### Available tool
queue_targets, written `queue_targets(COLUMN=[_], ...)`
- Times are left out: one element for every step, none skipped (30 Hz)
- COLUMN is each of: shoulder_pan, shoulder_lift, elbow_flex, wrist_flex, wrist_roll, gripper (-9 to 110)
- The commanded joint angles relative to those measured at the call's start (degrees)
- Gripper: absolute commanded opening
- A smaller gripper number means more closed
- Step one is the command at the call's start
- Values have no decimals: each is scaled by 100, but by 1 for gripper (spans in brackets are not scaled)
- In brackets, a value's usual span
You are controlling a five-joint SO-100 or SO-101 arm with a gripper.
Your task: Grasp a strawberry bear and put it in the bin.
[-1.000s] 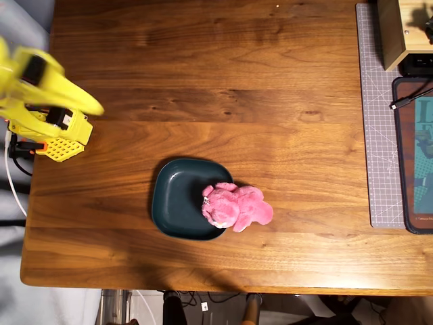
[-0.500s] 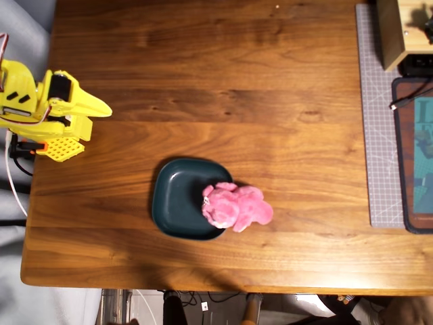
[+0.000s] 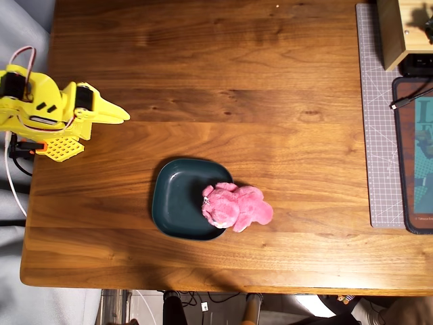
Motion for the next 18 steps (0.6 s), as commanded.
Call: queue_targets(shoulder_pan=[114,105,79,70,70,70,70,53,-9,-88,-114,-97,-114,-114,-114,-114,-105,-88], shoulder_lift=[193,193,193,193,193,193,193,193,193,193,193,193,193,193,193,193,193,193], elbow_flex=[123,229,264,290,316,378,554,817,1099,1371,1485,1485,1485,1485,1485,1485,1485,1485], wrist_flex=[-141,-220,-246,-246,-229,-211,-220,-369,-527,-615,-668,-668,-668,-668,-668,-668,-668,-668], wrist_roll=[-44,-53,-53,-53,-26,-9,9,9,9,9,9,18,18,26,26,26,26,26], gripper=[7,7,4,3,3,3,3,3,3,3,1,0,0,0,0,0,0,0])
